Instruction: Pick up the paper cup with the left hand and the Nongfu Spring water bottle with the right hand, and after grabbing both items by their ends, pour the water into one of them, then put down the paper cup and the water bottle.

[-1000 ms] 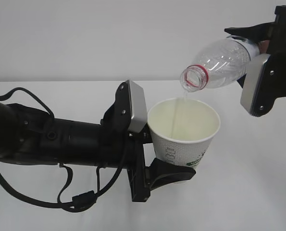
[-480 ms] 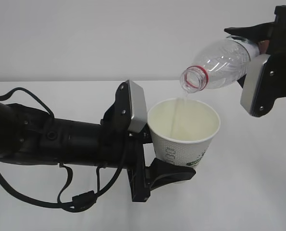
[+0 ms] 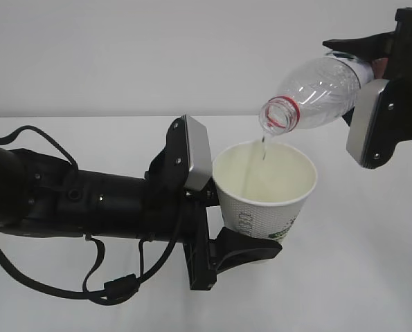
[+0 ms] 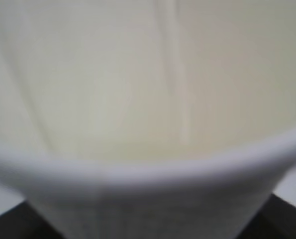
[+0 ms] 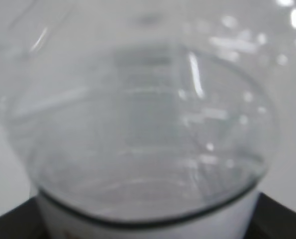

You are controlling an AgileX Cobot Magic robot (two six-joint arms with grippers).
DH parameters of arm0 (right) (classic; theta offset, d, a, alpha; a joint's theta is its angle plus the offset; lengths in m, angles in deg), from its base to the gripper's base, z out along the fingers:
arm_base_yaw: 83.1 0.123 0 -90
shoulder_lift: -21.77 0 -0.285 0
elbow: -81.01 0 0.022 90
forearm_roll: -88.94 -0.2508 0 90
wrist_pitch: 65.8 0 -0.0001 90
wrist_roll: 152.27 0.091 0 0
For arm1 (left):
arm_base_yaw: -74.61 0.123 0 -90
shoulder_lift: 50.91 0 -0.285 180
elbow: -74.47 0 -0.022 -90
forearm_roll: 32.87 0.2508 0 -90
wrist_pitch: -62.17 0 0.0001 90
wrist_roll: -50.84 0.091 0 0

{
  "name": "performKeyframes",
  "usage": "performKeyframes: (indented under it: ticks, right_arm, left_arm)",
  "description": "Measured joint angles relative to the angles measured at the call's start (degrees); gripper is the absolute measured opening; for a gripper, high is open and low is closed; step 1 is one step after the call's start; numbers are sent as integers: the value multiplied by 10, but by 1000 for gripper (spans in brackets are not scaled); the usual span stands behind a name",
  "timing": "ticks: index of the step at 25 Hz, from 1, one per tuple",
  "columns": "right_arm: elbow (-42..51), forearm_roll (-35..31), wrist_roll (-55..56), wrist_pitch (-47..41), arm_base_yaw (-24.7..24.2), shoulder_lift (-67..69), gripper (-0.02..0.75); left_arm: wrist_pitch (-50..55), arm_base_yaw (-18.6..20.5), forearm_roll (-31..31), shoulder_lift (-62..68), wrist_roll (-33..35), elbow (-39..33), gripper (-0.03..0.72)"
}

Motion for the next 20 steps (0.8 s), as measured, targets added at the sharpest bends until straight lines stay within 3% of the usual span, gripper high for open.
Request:
performKeyframes:
  ticks: [20]
  right_arm:
    - [0,-3,-2,1,0,0,479]
  left_arm:
    - [1,0,0,0,0,0,537]
